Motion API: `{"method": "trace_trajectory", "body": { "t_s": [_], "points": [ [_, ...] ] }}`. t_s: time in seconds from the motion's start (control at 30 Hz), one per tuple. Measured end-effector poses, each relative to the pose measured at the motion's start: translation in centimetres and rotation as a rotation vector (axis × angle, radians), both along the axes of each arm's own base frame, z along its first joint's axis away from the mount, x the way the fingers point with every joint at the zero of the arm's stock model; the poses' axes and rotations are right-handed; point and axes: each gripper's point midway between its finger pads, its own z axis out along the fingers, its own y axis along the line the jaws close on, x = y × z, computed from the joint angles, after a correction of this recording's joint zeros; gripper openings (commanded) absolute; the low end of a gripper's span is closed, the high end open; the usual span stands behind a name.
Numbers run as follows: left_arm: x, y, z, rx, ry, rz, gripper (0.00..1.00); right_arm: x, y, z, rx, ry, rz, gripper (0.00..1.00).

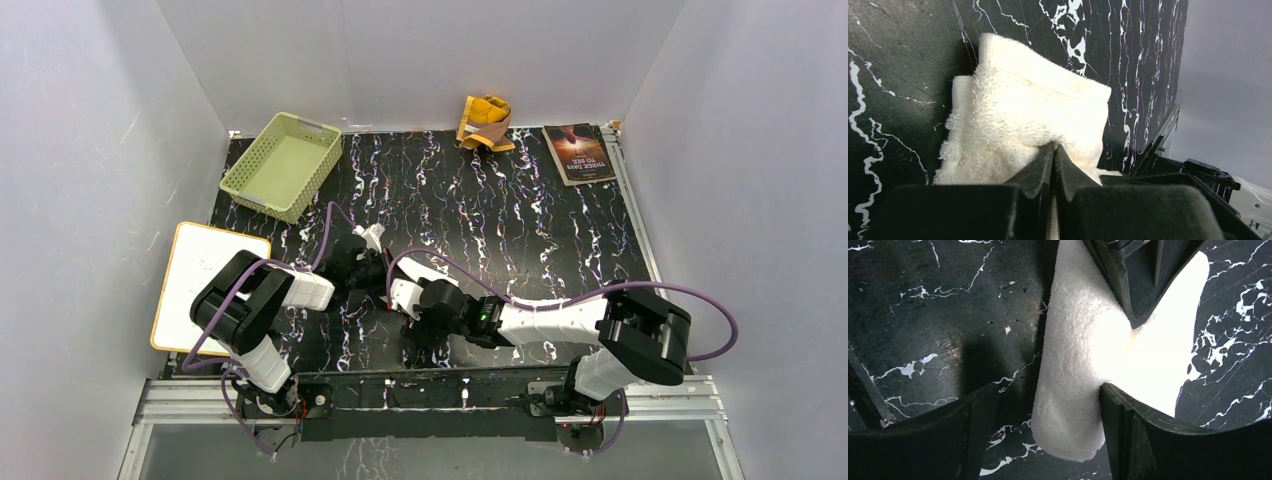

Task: Roll the towels
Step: Roll the towel at the center of the board.

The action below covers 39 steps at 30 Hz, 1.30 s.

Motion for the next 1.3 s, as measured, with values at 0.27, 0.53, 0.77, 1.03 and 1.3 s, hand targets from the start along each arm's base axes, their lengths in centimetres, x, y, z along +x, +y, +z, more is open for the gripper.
{"method": "trace_trajectory", "body": {
  "t_s": [0.27, 0.53, 0.77, 1.03, 1.3],
  "points": [
    [0.1, 0.0, 0.0, 0.007, -0.004, -0.006, 0.0, 0.7, 0.3, -0.6, -0.043, -0.036, -0.003, 0.42],
    [0.5, 0.2, -0.1, 0.036, -0.007, -0.009, 0.0, 2.0, 1.4, -1.1, -0.06, -0.021, -0.063, 0.0],
    [1.5, 3.0, 0.7, 0.127, 0.004, 0.066, 0.0, 2.8, 2.4, -0.4, 0.079, 0.169, -0.166, 0.0],
    [4.1, 7.0, 9.2, 0.207, -0.195, 0.206, 0.15, 2.5, 1.6, 0.6, 0.387, 0.528, -0.281, 0.0],
    [3.3, 6.4, 9.3, 0.179, -0.195, 0.162, 0.15, 4.0, 0.3, 1.3, 0.616, 0.826, -0.372, 0.0]
  ]
}}
